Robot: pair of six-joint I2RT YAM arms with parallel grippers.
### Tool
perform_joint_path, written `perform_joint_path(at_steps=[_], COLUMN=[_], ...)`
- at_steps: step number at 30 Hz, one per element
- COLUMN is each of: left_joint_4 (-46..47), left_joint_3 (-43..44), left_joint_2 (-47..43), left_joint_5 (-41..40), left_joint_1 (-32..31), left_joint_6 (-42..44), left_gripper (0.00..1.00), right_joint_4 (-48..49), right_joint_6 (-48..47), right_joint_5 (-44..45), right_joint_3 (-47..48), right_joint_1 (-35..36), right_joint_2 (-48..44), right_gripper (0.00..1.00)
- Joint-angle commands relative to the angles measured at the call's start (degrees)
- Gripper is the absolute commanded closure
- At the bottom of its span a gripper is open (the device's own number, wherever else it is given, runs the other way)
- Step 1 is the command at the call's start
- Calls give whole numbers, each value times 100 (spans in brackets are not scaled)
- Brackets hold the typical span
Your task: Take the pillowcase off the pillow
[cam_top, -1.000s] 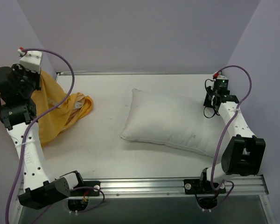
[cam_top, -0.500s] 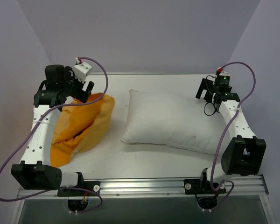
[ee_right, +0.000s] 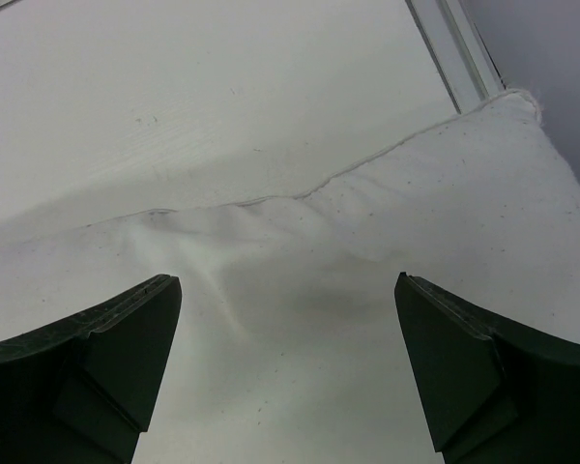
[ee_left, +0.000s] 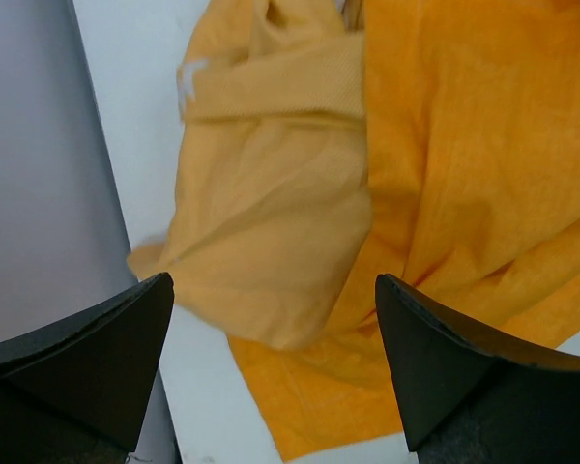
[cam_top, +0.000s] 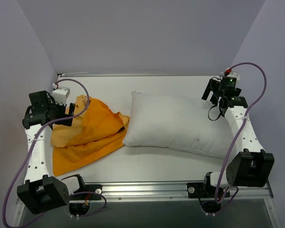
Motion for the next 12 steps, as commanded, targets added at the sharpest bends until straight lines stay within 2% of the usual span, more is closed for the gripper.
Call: perform_joint_path(at_steps=[1, 4, 8, 12], left_joint_4=[-75, -5, 31, -48], left_joint_3=[-681, -1078, -1544, -1633], left_joint_2=[-427, -761, -1078, -1210], left_joint_5=[-154, -206, -277, -198], left_joint_1=[496, 813, 867, 867], left_joint_6=[84, 216, 234, 155], left_gripper=[6, 6, 6, 6], right_joint_4=[-76, 56, 109, 205], right_joint_6=[127, 127, 127, 83], right_joint_5=[175, 79, -123, -255], right_joint_3=[84, -92, -189, -311], right_joint_1=[60, 87, 96, 113], right_joint_2=[-354, -513, -566, -662], right_gripper=[0, 0, 0, 0])
